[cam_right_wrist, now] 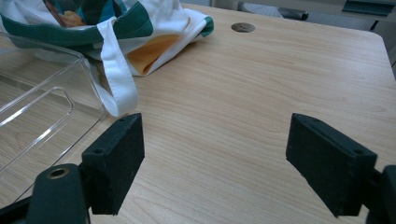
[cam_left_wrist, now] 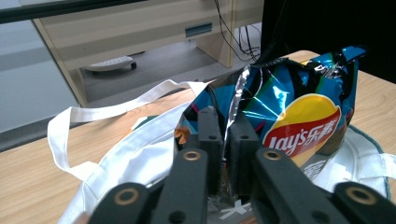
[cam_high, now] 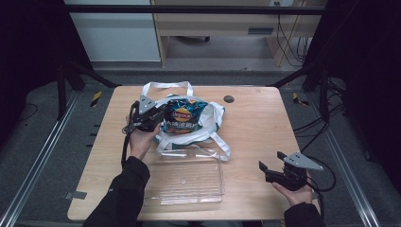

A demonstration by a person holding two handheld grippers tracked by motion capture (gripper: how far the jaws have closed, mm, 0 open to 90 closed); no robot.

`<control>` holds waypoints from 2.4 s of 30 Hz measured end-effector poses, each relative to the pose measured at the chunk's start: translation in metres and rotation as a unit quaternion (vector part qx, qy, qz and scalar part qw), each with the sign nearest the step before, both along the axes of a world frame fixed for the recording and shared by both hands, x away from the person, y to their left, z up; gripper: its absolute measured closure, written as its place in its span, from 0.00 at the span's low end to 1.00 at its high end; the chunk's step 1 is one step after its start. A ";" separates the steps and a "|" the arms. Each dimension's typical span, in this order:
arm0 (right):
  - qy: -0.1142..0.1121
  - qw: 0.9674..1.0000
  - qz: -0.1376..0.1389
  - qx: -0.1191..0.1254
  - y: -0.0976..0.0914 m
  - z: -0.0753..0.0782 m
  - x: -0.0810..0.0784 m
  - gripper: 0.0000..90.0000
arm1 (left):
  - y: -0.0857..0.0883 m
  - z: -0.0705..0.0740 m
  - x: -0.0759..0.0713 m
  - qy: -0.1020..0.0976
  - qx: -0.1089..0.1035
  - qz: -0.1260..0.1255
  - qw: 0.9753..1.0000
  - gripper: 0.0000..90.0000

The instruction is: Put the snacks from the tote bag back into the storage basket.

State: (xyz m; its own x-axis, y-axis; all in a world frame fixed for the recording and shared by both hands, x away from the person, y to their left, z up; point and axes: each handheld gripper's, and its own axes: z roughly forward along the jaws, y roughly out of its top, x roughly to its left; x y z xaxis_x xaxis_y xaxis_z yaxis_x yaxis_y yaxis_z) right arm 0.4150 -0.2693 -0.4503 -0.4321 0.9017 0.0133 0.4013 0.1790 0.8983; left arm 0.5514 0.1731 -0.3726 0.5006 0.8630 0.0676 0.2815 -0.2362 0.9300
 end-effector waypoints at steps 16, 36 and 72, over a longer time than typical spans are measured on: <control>0.002 1.000 -0.002 0.007 -0.002 -0.001 0.000 0.22 | 0.000 0.002 -0.002 0.014 -0.044 0.016 0.999 1.00; 0.002 1.000 -0.003 -0.001 -0.002 -0.001 0.001 0.22 | 0.008 0.023 -0.025 -0.002 -0.093 0.016 0.996 1.00; 0.004 1.000 -0.003 -0.002 0.000 -0.001 0.001 0.22 | 0.017 0.076 -0.073 -0.058 -0.121 -0.012 0.991 1.00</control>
State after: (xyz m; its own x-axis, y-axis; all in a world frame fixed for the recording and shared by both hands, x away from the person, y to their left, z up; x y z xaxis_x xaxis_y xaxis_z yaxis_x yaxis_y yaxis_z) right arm 0.4156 -0.2695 -0.4515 -0.4267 0.9043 0.0143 0.4103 0.1794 0.8941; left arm 0.4782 0.1903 -0.2969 0.5218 0.8492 -0.0813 0.1659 -0.0075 0.9861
